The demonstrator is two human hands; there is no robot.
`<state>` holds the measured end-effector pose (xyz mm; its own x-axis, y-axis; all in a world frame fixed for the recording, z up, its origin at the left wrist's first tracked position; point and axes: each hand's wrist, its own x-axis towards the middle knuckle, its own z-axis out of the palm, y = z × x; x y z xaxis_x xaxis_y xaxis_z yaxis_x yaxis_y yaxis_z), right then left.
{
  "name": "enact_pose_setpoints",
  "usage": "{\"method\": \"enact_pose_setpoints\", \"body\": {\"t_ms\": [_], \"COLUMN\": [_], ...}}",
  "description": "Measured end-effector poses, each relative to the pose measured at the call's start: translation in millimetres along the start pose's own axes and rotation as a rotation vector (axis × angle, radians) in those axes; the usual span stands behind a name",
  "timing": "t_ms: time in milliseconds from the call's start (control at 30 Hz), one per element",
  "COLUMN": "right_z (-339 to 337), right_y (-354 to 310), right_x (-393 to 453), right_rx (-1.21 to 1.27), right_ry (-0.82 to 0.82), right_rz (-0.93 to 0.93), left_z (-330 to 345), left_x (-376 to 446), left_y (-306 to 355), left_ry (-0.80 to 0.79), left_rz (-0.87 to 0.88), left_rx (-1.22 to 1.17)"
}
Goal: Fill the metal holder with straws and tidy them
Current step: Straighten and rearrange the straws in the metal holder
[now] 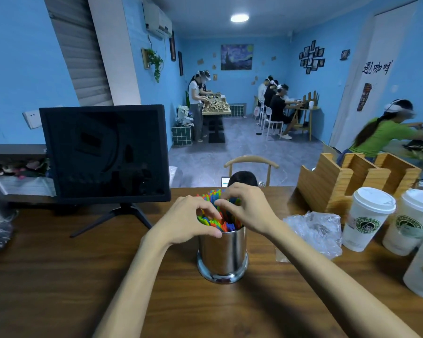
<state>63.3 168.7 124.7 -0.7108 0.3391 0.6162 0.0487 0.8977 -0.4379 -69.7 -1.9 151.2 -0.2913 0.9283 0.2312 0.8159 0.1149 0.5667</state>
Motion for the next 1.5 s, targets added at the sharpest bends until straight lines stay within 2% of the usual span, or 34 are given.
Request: {"method": "enact_pose_setpoints", "body": {"t_ms": [100,233,400,500,600,767,1067,1200,1333,1433,1500], "right_z": [0,-3,-19,-22,-14,-8,-15,-25,-36,-41,-39], "right_y": [2,1,15,32,44,45,40,38,33,31,28], "right_x": [-7,-7,-11,-17,-23,-28,-36,-37,-36,-40,-41], "right_rx": [0.012,0.083,0.411,0.509,0.526,0.546,0.481,0.472,0.583,0.494,0.435], "right_ry": [-0.006,-0.05,0.138,0.152,0.074,0.046,0.034,-0.047,-0.189,-0.282,-0.246], "right_rz": [0.039,0.075,0.258,0.327,0.341,0.348,0.327,0.31,0.31,0.234,0.201], "left_z": [3,6,5,9,17,29,25,21,22,26,28], "left_x": [1,3,0,0,5,14,8,5,7,10,11], "left_y": [-1,0,6,12,18,24,20,23,23,19,20], "left_ry": [0.007,0.064,0.087,0.13,0.178,0.142,0.181,0.19,0.226,0.257,0.276], "left_rz": [0.018,0.029,0.048,0.081,0.098,0.136,0.018,0.001,0.015,0.009,-0.001], "left_rx": [0.066,0.035,0.013,-0.023,-0.058,0.053,0.146,0.168,0.134,0.087,0.082]}}
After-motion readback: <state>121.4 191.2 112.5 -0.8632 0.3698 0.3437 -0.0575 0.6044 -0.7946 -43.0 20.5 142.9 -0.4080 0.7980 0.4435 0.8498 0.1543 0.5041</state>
